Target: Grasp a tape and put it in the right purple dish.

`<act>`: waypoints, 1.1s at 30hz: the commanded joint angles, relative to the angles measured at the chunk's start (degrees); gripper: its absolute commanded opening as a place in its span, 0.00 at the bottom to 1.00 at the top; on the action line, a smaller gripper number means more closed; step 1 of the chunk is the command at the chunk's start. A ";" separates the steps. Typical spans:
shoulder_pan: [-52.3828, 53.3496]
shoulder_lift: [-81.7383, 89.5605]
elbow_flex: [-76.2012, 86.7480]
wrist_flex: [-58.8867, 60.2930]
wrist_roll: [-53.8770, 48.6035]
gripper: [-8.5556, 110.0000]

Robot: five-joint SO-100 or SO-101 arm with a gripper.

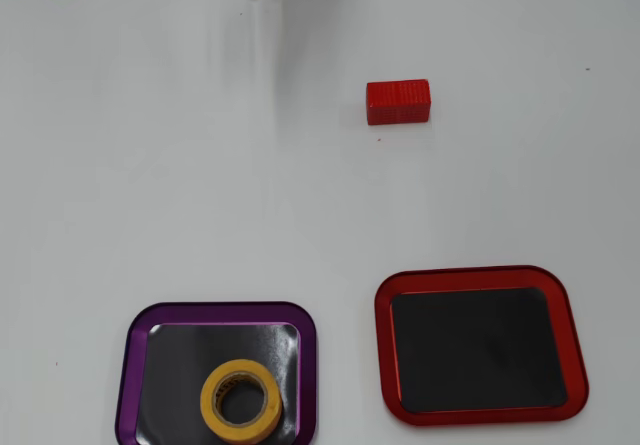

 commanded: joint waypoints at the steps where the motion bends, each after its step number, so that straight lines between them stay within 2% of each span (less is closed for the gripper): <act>1: 0.09 10.02 8.96 1.76 0.09 0.22; 5: 0.00 18.19 16.44 6.42 0.35 0.22; 16: 0.00 16.96 18.11 10.72 2.72 0.21; 18: 0.00 16.96 19.86 10.28 2.64 0.19; 22: 0.00 16.96 21.36 10.02 2.11 0.06; 27: 0.00 16.96 22.50 9.84 -1.93 0.07; 33: 0.88 16.79 22.50 9.84 -2.11 0.07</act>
